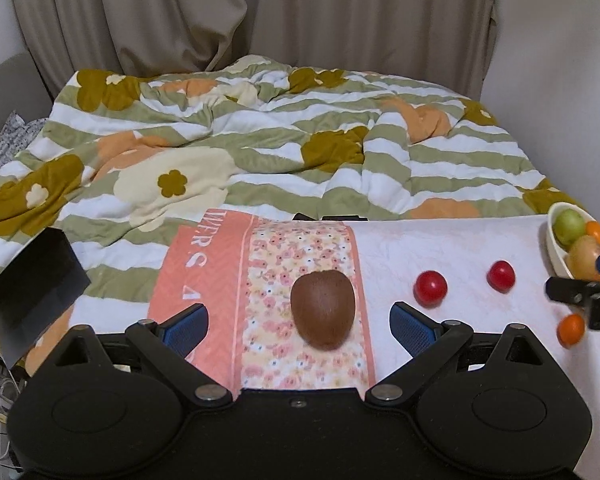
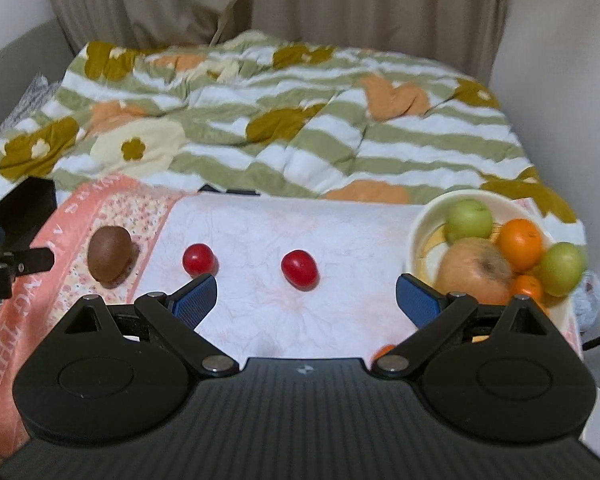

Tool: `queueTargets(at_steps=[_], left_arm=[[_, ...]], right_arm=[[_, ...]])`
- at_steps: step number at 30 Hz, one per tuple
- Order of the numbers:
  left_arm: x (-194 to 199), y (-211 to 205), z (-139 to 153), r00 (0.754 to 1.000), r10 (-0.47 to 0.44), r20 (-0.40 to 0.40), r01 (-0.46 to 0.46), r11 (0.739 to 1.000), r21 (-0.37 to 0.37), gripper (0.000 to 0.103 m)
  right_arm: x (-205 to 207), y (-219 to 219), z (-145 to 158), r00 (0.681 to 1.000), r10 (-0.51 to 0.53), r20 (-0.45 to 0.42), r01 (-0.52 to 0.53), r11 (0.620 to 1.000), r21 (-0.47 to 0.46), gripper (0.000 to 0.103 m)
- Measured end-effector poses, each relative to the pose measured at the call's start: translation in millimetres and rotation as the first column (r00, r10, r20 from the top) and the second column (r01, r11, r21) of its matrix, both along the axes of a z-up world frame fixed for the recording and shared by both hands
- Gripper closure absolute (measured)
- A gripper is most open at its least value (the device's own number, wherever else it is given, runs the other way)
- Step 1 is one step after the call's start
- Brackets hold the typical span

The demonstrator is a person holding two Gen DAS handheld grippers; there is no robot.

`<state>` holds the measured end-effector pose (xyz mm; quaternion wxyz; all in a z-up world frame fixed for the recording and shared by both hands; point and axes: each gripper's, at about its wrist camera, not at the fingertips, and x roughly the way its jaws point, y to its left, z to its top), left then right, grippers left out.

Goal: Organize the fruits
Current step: 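Grasp the brown kiwi with the left tool while the right tool grasps a cherry tomato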

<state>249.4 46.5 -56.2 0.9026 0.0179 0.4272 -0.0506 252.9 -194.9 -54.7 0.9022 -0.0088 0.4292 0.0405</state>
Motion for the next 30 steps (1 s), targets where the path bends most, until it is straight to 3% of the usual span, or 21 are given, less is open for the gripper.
queueTargets(at_steps=[9, 20, 24, 30], left_arm=[[36.9, -15.2, -31.8, 0.997, 0.036, -0.074, -0.034, 0.999, 0.021, 0.006], [56.6, -25.2, -62.8, 0.987, 0.051, -0.152, -0.051, 0.999, 0.009, 0.033], [58.1, -27.2, -66.6, 0.984, 0.047, -0.172, -0.047, 0.999, 0.005, 0.046], [56.9, -26.3, -66.2, 0.985, 0.046, -0.169, -0.047, 0.999, -0.001, 0.047]], right_arm=[[45.5, 3.6, -40.6, 0.996, 0.04, -0.079, -0.041, 0.999, -0.006, 0.0], [64.7, -2.9, -68.0, 0.993, 0.051, -0.11, -0.049, 0.999, 0.016, 0.0], [66.8, -5.1, -73.6, 0.991, 0.049, -0.126, -0.047, 0.999, 0.019, 0.009], [70.2, -6.3, -78.3, 0.99, 0.052, -0.128, -0.051, 0.999, 0.013, 0.02]])
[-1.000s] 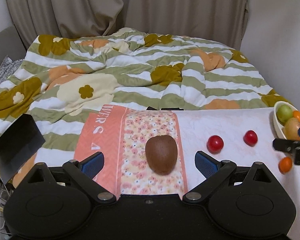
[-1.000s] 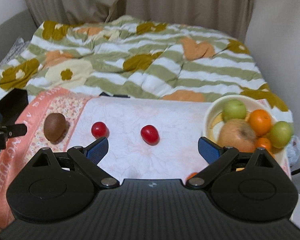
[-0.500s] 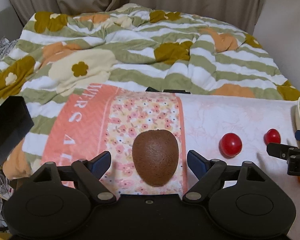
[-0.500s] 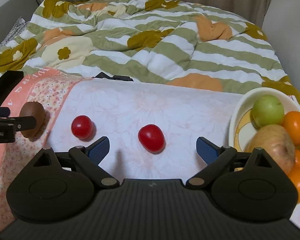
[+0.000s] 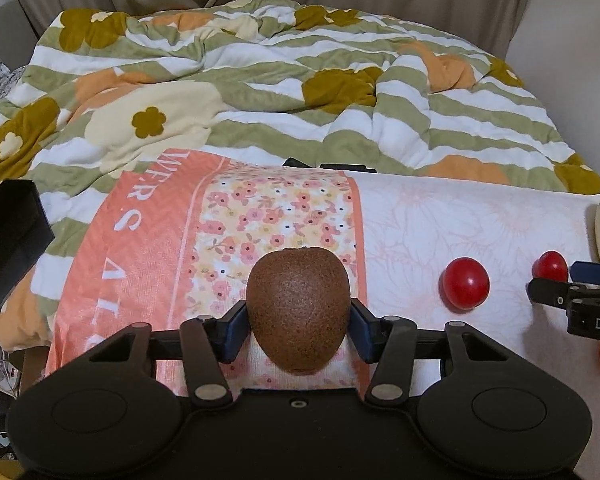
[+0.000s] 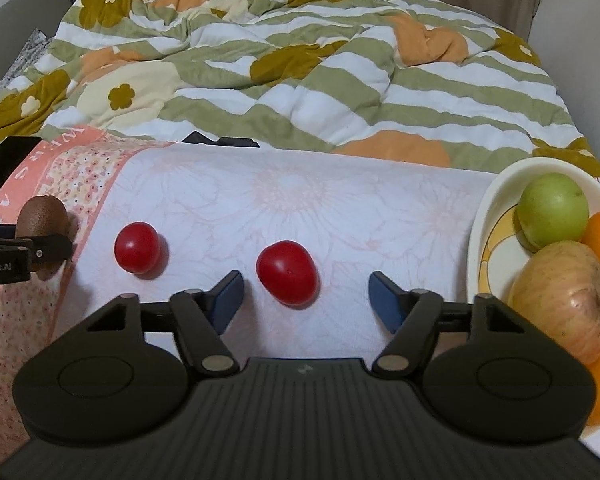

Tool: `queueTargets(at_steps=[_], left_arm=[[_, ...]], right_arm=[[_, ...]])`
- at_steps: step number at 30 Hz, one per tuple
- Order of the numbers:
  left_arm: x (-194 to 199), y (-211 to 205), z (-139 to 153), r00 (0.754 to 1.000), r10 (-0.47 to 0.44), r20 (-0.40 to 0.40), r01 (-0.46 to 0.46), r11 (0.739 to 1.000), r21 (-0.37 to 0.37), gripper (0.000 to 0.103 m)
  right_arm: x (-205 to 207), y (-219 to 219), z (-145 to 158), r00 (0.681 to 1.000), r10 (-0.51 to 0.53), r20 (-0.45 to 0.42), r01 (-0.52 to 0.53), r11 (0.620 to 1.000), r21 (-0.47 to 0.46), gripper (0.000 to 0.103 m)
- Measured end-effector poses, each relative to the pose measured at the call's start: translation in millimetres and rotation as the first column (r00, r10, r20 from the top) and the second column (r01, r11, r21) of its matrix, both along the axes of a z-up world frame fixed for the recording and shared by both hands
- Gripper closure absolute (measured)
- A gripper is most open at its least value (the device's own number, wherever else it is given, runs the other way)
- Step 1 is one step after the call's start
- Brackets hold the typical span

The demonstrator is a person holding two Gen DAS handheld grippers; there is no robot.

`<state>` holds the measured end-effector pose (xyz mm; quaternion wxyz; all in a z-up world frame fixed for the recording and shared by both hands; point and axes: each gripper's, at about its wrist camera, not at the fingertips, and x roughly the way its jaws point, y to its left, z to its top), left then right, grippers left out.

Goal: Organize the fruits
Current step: 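Grasp the brown kiwi with the left tool while the right tool grasps a cherry tomato, then carry the kiwi and cherry tomato with both tools over the cream bowl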

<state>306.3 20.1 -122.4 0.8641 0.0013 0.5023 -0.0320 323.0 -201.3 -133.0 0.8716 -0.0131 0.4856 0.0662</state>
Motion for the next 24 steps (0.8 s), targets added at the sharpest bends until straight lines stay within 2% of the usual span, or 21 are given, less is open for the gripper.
queueTargets(at_steps=[10, 14, 24], left_arm=[[-5.8, -1.6, -0.1, 1.0, 0.004, 0.001, -0.004, 1.0, 0.009, 0.047], [-9.7, -2.0, 0.4, 1.0, 0.006, 0.0, -0.006, 1.0, 0.008, 0.048], [-28.9, 1.1, 14.4, 0.999, 0.008, 0.037, -0.008, 1.0, -0.004, 0.048]], right_arm=[[1.3, 6.2, 0.6, 0.999, 0.036, 0.026, -0.035, 0.999, -0.013, 0.039], [0.7, 8.3, 2.0, 0.998, 0.045, 0.035, -0.044, 0.999, -0.013, 0.057], [-10.6, 10.7, 18.0, 0.997, 0.037, 0.068, -0.038, 0.999, 0.001, 0.057]])
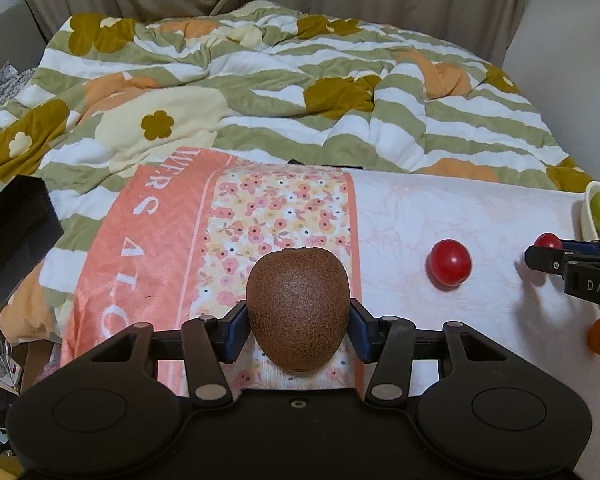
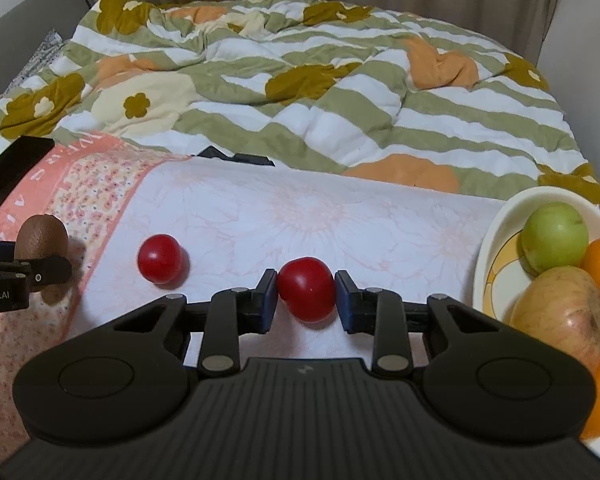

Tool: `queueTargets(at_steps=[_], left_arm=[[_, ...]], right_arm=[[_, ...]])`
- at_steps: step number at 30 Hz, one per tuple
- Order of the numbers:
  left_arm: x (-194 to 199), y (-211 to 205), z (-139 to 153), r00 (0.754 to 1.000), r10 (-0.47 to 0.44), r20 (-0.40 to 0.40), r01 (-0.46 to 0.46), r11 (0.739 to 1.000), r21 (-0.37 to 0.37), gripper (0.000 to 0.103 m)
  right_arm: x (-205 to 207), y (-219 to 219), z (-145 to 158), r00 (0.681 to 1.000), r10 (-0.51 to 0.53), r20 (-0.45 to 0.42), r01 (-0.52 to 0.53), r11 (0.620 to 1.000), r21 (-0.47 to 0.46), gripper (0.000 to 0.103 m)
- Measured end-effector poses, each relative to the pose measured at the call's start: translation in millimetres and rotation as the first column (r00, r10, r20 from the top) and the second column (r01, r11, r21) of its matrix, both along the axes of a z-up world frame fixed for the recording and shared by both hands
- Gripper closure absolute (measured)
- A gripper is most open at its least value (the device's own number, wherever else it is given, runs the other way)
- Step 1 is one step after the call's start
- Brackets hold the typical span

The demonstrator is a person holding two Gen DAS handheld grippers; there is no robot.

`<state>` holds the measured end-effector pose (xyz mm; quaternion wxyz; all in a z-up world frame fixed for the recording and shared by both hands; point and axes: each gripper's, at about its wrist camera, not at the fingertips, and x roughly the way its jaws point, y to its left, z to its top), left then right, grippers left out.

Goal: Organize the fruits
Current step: 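Carry the kiwi and cherry tomato with both tools over the cream bowl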

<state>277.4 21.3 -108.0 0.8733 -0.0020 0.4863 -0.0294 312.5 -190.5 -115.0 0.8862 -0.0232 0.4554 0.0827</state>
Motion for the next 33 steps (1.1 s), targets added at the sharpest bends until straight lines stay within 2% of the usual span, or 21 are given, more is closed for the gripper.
queueTargets(at_steps=[8, 20, 27, 33], left_arm=[[-26.1, -0.5, 30.8, 0.996, -0.036, 0.076, 0.037, 0.999, -0.012, 0.048], [-80.0, -11.6, 70.7, 0.97, -0.154, 0.189, 0.163, 0.986, -0.035, 0.048], [-100.9, -35.6, 85.8, 0.946, -0.23, 0.227, 0.247, 0.968, -0.047, 0.048], [-114.7, -73.6, 95.9, 0.93, -0.271, 0.247, 0.291, 0.956, -0.048, 0.048]], right_arm=[[-31.6, 1.0, 34.1, 0.997, -0.036, 0.062, 0.035, 0.999, 0.012, 0.057], [-121.5, -10.3, 84.6, 0.975, -0.185, 0.124, 0.177, 0.982, 0.07, 0.057], [-172.9, -37.3, 102.4, 0.951, -0.282, 0.126, 0.27, 0.958, 0.101, 0.057], [-201.9, -77.3, 113.1, 0.934, -0.327, 0.144, 0.313, 0.943, 0.113, 0.057]])
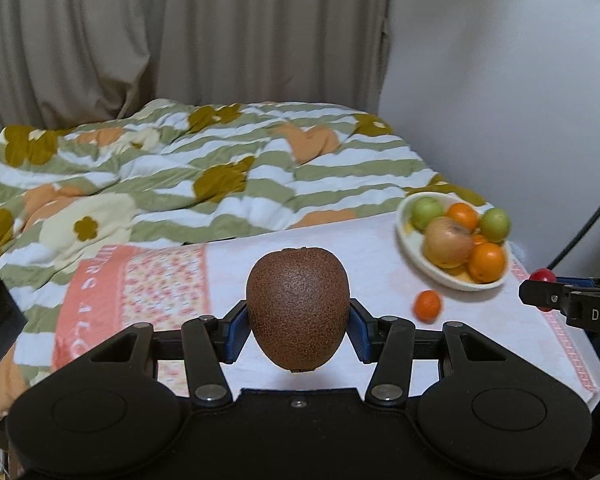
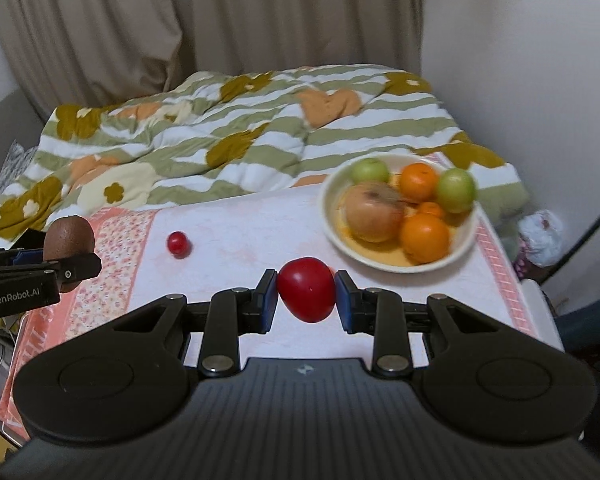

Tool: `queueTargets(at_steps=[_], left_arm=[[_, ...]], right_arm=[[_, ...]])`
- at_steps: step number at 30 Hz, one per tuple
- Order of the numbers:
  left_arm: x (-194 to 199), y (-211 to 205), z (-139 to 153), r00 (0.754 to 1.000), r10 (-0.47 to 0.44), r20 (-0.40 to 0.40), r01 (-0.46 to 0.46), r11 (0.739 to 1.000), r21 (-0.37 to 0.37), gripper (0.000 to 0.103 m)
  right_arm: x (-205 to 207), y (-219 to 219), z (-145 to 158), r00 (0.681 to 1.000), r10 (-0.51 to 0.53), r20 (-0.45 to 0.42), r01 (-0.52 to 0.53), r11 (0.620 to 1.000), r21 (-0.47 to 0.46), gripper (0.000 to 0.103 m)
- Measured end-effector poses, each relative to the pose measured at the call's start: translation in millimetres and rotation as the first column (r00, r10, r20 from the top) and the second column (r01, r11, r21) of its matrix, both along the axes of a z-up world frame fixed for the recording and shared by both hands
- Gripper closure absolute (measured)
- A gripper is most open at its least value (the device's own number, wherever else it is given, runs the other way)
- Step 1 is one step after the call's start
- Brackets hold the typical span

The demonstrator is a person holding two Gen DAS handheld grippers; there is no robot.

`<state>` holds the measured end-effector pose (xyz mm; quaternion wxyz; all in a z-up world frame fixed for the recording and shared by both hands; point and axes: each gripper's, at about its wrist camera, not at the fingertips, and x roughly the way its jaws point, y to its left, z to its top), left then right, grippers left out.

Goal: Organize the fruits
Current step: 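Carry the kiwi and cherry tomato with both tools over the cream bowl, then lower both fruits into the bowl and open both tools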

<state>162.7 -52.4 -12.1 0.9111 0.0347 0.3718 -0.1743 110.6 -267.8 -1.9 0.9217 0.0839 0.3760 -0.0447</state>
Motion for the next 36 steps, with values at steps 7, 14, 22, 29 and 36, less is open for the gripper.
queueTargets(at_steps=[7, 14, 22, 29, 36], left_arm=[[-1.6, -62.3, 11.3, 1.0, 0.016, 0.013, -0.016, 1.0, -0.023, 0.048], [13.8, -123.5, 11.3, 0.998, 0.061, 0.009, -0.06, 0.997, -0.044, 0.048], [60.7, -173.4, -7.4, 0.996, 0.088, -0.025, -0.089, 0.995, -0.04, 0.048], [109.7, -194.4, -34.3, 0.996, 0.069, -0.06, -0.07, 0.998, -0.002, 0.048], [151.6, -206.7, -63.3, 0.993, 0.03, -0.115, -0.025, 0.999, 0.041, 0.048]], right_arm=[[-5.1, -63.2, 10.2, 0.999, 0.03, 0.016, -0.03, 1.0, -0.005, 0.057], [21.0, -122.0, 15.8, 0.993, 0.108, 0.041, -0.107, 0.994, -0.018, 0.057], [76.6, -164.3, 5.6, 0.985, 0.17, 0.04, -0.169, 0.985, -0.019, 0.057], [121.7, -176.8, -18.4, 0.983, 0.185, 0.006, -0.185, 0.983, 0.006, 0.057], [154.2, -176.3, -40.0, 0.981, 0.189, -0.037, -0.188, 0.982, 0.029, 0.057]])
